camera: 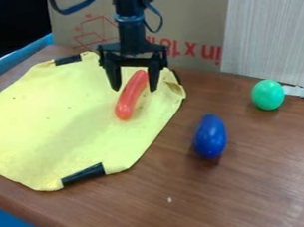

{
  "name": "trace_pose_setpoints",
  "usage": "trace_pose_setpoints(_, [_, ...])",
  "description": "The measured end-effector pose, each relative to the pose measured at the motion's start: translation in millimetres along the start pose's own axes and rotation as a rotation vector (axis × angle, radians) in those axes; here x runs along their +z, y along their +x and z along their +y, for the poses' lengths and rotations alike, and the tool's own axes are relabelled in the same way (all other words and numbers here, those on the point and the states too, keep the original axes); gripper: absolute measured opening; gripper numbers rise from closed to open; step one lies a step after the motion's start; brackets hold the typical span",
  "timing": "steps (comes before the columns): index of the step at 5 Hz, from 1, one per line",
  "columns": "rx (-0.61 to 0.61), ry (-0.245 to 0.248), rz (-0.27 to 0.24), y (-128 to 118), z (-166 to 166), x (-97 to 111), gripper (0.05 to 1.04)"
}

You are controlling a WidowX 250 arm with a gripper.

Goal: Move the red object to bottom right of the table

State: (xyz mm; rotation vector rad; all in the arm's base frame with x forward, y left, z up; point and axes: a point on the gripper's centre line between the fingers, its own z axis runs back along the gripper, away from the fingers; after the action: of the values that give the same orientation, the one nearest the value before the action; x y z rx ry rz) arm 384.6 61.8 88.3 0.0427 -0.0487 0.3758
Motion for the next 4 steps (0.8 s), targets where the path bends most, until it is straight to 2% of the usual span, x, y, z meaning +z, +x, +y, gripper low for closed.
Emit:
trace_pose_setpoints(2, [-0.007, 0.073, 0.011, 3.7, 4.0, -16.5, 0.976])
trace_pose_setpoints(3, [-0.030, 0.098, 0.032, 0.6, 4.7, -19.6, 0.706])
trace_pose_setpoints(4, [-0.060, 0.101, 0.054, -3.0, 4.8, -18.8, 0.499])
